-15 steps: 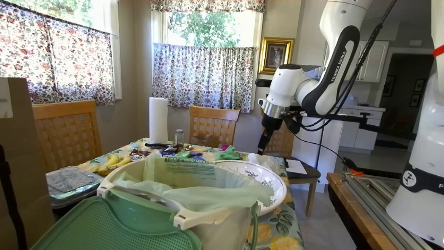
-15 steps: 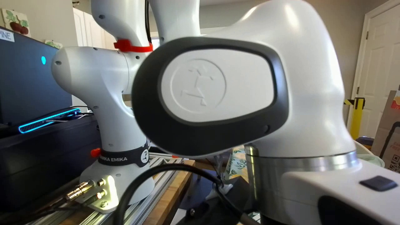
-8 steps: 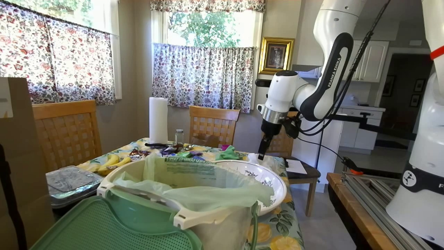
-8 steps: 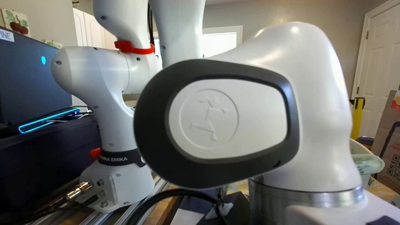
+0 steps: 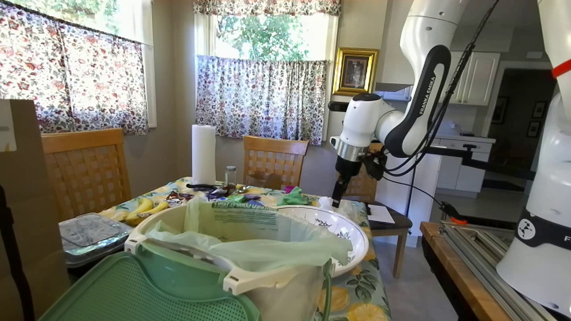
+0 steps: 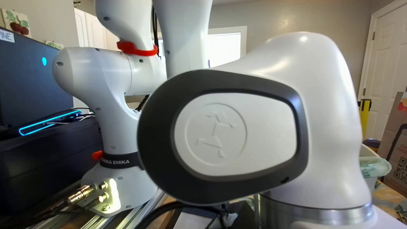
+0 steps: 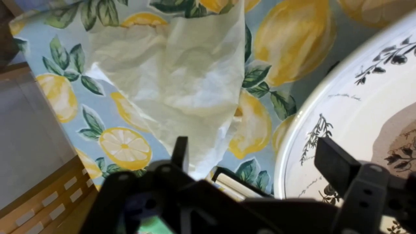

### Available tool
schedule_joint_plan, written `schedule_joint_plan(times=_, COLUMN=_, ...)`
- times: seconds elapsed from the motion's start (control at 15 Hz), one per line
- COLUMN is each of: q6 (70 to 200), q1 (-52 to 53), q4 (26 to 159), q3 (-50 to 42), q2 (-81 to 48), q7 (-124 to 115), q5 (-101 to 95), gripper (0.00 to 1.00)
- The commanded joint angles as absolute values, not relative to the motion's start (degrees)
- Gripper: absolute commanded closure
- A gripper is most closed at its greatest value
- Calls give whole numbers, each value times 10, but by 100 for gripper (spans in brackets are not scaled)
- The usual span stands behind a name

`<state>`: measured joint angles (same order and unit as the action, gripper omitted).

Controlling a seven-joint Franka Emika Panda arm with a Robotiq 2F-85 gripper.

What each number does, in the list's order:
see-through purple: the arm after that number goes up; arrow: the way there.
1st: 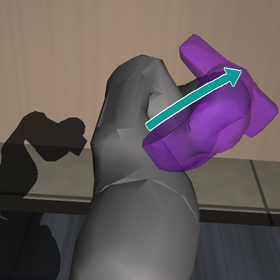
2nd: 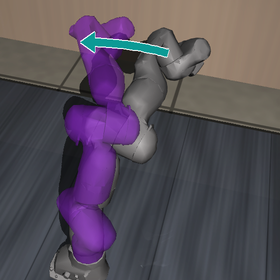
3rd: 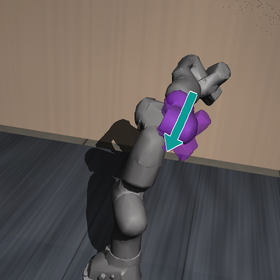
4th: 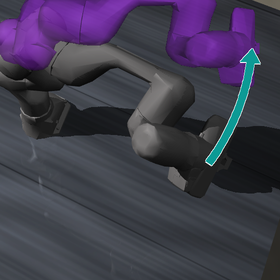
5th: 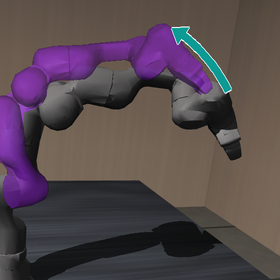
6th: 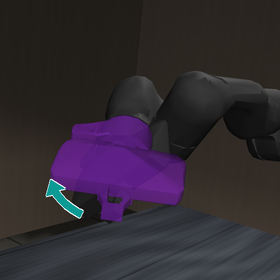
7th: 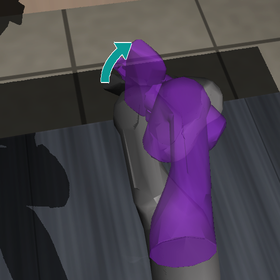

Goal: Use the white napkin to wipe the white bowl then throw it in the bin.

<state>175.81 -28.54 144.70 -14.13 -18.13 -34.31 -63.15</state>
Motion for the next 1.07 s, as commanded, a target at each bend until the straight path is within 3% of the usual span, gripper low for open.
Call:
schedule_joint_plan(times=0.0, q6=1755, q1=-273, q4=1434, q3=-157, q2=-184, q7=-382, q5=-642, gripper=0)
schedule_joint_plan(times=1.0, q6=1760, q1=-180, q4=1364, q3=-257, q2=-246, q7=-621, q5=-740, gripper=0)
